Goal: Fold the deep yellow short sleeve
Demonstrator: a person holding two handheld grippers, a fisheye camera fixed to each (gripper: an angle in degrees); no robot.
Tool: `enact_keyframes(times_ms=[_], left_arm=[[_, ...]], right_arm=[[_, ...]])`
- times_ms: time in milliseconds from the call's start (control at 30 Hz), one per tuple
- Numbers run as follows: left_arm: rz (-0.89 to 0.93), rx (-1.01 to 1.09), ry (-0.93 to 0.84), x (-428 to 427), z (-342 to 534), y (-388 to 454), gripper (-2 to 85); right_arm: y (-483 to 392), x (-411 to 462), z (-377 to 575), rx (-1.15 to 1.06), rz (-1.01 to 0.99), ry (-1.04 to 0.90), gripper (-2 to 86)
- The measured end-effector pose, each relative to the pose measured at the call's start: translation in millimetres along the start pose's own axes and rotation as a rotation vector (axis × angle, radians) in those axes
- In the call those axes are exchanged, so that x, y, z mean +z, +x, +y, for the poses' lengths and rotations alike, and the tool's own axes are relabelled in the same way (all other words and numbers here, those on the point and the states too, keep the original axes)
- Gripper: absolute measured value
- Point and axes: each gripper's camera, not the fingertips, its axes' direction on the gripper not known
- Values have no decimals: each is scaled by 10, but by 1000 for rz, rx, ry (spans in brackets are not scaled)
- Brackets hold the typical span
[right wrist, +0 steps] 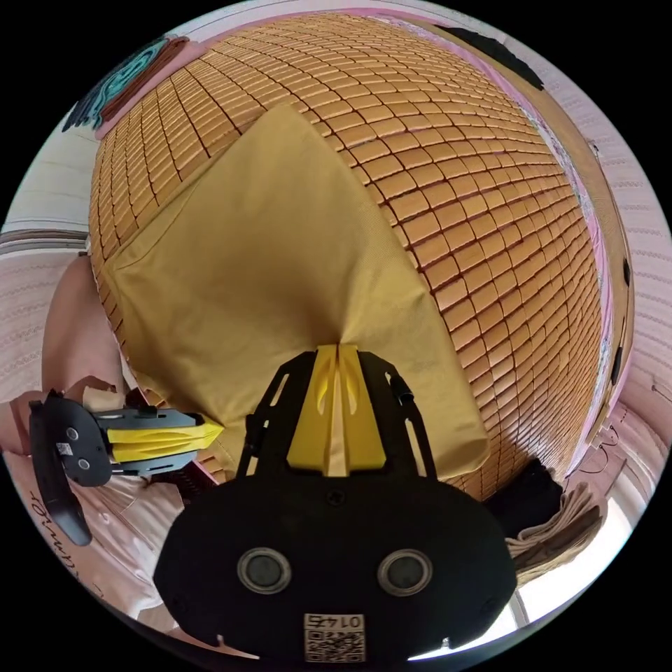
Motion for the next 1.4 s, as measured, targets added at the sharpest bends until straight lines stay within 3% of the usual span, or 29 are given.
enact_keyframes(times_ms=[133,300,467,633,800,867,1067,1400], left_arm=[[-8,32,9,94,77,9,-10],[-1,44,25,222,189,-10,-10],[-1,50,31,333,277,-11,-10],[5,33,42,433,371,-16,-10],[-1,-1,113,378,518,34,-6],[5,19,173,305,513,124,-1],[73,168,213,425,313,626,76],[24,302,154,865,-95,1172,174]], right_arm=[[71,-57,-91,-94,-35,-103,-6],[396,-213,-205,9,-22,-23,-5],[533,-111,-232,-12,13,-147,-5],[847,-128,-11,36,-16,-109,-4],[1112,-509,1065,170,-114,163,-1],[1177,-546,1981,277,-205,259,5],[1049,-30,4005,603,-262,225,83],[1287,233,5185,638,-558,412,18]])
